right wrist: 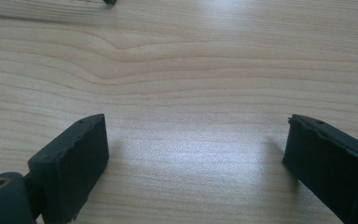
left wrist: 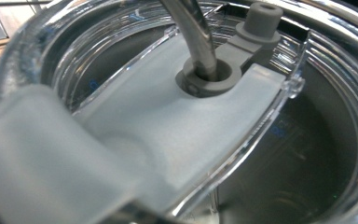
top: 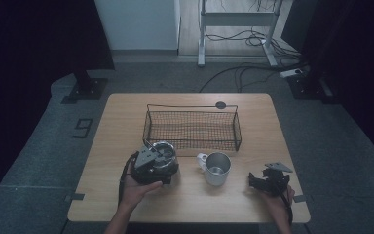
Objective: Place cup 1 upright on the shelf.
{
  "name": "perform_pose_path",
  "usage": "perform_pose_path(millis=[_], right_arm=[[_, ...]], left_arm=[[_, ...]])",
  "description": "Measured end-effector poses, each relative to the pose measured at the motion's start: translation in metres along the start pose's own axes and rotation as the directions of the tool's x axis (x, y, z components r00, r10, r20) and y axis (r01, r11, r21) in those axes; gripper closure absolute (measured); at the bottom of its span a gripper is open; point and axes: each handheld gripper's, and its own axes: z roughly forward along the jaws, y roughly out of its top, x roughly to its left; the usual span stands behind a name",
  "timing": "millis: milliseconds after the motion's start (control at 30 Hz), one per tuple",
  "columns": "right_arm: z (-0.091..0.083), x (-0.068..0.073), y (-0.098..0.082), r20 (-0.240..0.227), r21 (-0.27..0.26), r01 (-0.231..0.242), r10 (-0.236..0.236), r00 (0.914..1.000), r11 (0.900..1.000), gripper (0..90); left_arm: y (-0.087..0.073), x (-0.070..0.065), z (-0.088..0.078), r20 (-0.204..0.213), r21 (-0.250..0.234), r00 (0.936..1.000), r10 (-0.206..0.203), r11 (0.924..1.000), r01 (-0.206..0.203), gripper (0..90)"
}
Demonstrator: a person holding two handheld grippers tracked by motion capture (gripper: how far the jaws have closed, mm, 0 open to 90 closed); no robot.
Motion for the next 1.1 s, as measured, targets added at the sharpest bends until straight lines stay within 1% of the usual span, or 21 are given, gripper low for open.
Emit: perform_pose_path(millis=[133,200,300,433,600,767,933,1100], right_arm=[[0.0,0.0,0.0,0.001,-0.002,-0.003,0.003,1.0,1.0,6.6],[0.0,0.0,0.0,0.001,-0.002,-0.002,0.002,1.0,1.0,6.6],[0.0,0.0,0.0,0.001,-0.002,-0.002,0.002,1.0,1.0,6.6],[0.0,-0.001,0.0,-0.005,-0.003,0.001,-0.001,1.0,1.0,7.1],[-0.001,-0.001,-0.001,-0.006,-0.003,0.0,0.0,1.0,1.0,7.4],[-0.001,-0.001,-0.001,-0.001,-0.003,-0.001,0.001,1.0,1.0,7.7],[-0.001,-0.001,-0.001,0.005,-0.005,-0.006,0.006,1.0,1.0,8.2],[-0.001,-0.001,-0.001,0.005,-0.006,-0.006,0.006,1.0,1.0,8.4]], left_arm=[[0.002,0.001,-0.001,-0.013,0.005,0.9999,0.002,1.0,-0.002,3.9],[0.002,0.0,0.002,-0.036,0.021,0.9994,-0.001,0.9998,0.002,3.9],[0.002,-0.003,0.006,-0.047,0.035,0.9989,-0.004,0.9994,0.005,3.9],[0.003,-0.007,0.01,-0.053,0.049,0.9986,0.004,0.9988,-0.002,3.9],[0.005,-0.01,0.013,-0.046,0.052,0.999,0.001,0.9987,0.002,3.9],[0.008,-0.01,0.013,-0.039,0.047,0.9992,-0.001,0.9989,0.003,3.9],[0.016,-0.007,0.01,-0.043,0.022,0.9991,-0.007,0.9997,0.008,3.9],[0.022,-0.004,0.007,-0.042,0.012,0.999,-0.014,0.9998,0.014,3.9]])
